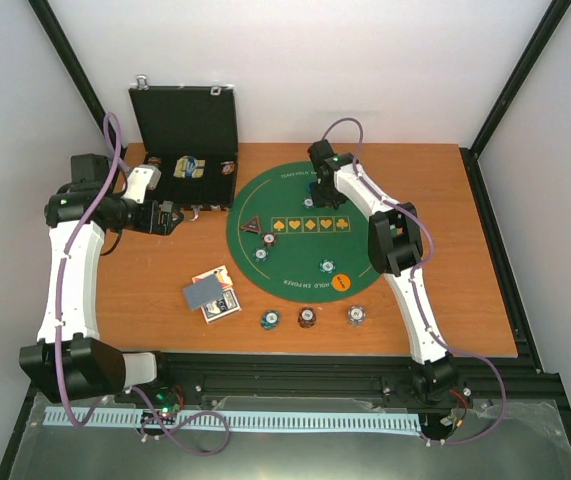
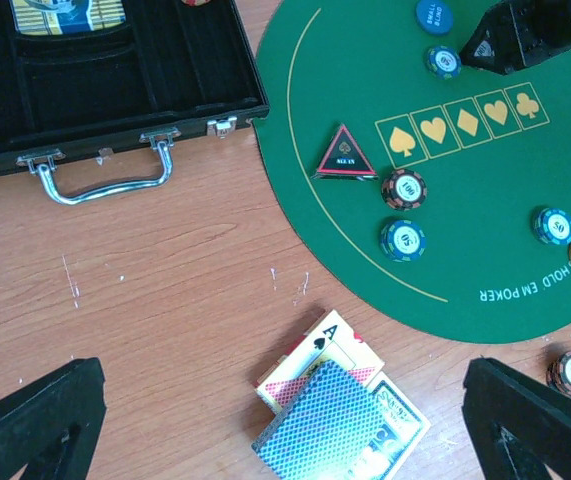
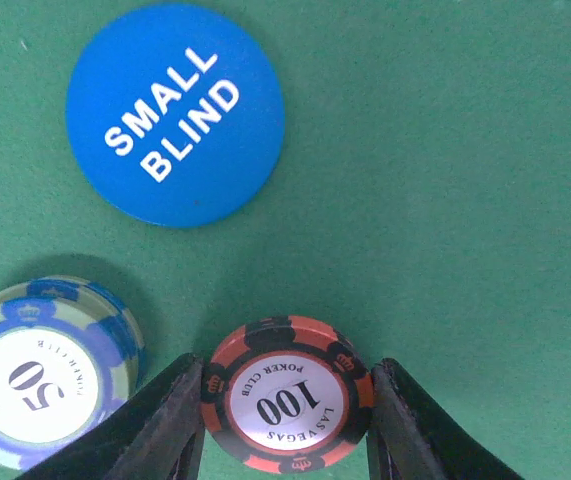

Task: Distribute texas hold em gaming equipment

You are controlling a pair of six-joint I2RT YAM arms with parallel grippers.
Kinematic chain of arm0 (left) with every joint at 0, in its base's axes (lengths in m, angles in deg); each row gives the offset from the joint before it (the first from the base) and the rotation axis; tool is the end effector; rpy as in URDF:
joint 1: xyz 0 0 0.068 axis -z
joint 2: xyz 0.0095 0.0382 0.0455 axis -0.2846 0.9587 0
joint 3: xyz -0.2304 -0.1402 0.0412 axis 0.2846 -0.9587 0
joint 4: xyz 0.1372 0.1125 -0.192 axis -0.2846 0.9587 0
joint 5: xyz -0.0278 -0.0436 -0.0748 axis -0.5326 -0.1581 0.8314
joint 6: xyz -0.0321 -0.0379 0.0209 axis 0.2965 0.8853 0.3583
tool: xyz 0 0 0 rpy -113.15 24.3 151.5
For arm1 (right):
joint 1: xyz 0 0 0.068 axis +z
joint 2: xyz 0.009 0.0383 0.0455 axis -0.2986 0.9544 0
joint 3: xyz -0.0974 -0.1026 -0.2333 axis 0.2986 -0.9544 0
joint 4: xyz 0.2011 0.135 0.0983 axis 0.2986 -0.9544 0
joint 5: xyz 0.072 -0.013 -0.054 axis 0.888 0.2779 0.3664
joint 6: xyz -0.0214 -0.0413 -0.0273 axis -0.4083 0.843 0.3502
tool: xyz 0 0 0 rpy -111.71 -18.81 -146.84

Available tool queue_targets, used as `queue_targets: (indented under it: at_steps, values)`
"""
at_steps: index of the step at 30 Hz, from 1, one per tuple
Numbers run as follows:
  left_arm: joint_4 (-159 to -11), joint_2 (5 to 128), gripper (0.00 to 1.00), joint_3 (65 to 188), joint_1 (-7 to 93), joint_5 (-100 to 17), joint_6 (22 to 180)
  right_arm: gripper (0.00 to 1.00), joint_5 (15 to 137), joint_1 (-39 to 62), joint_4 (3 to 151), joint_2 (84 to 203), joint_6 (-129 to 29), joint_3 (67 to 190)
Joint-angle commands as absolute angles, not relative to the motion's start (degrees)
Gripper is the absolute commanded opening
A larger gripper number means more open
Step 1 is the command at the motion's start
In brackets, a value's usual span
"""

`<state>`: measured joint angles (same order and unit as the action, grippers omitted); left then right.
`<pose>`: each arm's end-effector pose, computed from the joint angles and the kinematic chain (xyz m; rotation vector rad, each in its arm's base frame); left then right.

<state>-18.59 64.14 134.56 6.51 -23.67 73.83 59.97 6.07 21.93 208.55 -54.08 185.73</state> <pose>0.2355 0.0257 0.3668 0.2807 2.4513 -0.3999 0.4890 0.2066 0.1576 -0.2664 2.7451 -0.0344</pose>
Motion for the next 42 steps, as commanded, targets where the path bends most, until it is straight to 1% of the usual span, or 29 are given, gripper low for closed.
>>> queue_targets:
  at_steps: [1,8,10,11,12,13,14,17,22,24,27,31,37,42]
  values:
    - [-18.83,64.91,1.00,136.82,6.10,-23.11,73.46,0.23,61.76,6.09,21.49,209.56,-53.45,187.74]
    - [-19.16,64.77,1.00,136.27,6.17,-23.02,73.20,0.24,61.86,6.08,21.83,210.36,-53.45,187.76]
    - [-19.27,64.80,1.00,136.08,6.11,-23.32,73.10,0.26,62.29,6.09,21.80,210.48,-53.45,187.76]
    - [-19.20,64.84,1.00,136.08,6.11,-23.40,73.02,0.29,62.40,6.09,21.80,210.53,-53.45,187.74]
    - [-19.17,64.85,1.00,136.01,6.08,-23.43,72.94,0.35,62.48,6.09,21.76,210.47,-53.45,187.74]
    - [-19.11,64.77,1.00,136.09,6.12,-23.46,72.92,0.45,62.60,6.09,21.67,210.34,-53.45,187.82]
    - [-19.10,64.64,1.00,136.14,6.19,-23.48,72.87,0.52,62.61,6.08,21.46,210.15,-53.49,188.01]
    - [-18.85,64.45,1.00,136.55,6.12,-23.47,72.99,0.64,61.83,6.09,20.66,208.30,-53.70,188.66]
    - [-18.42,64.02,1.00,136.71,6.10,-22.48,73.74,0.66,60.29,6.30,18.87,202.53,-54.36,188.65]
    - [-18.23,63.68,1.00,136.85,6.15,-22.19,74.04,0.66,58.94,6.93,18.47,198.35,-54.41,186.47]
    - [-17.79,63.17,1.00,137.15,6.09,-21.73,74.39,0.66,57.77,8.67,20.19,191.10,-54.99,178.05]
    - [-17.54,62.56,1.00,136.95,6.16,-21.73,74.68,0.66,57.34,13.91,25.75,178.18,-56.57,159.67]
    - [-17.49,61.19,1.00,135.21,6.11,-21.86,74.51,0.68,56.34,29.12,33.00,160.72,-63.78,129.97]
    - [-17.03,60.41,1.00,134.51,6.11,-21.99,74.18,0.76,57.28,39.56,35.63,154.10,-72.72,116.15]
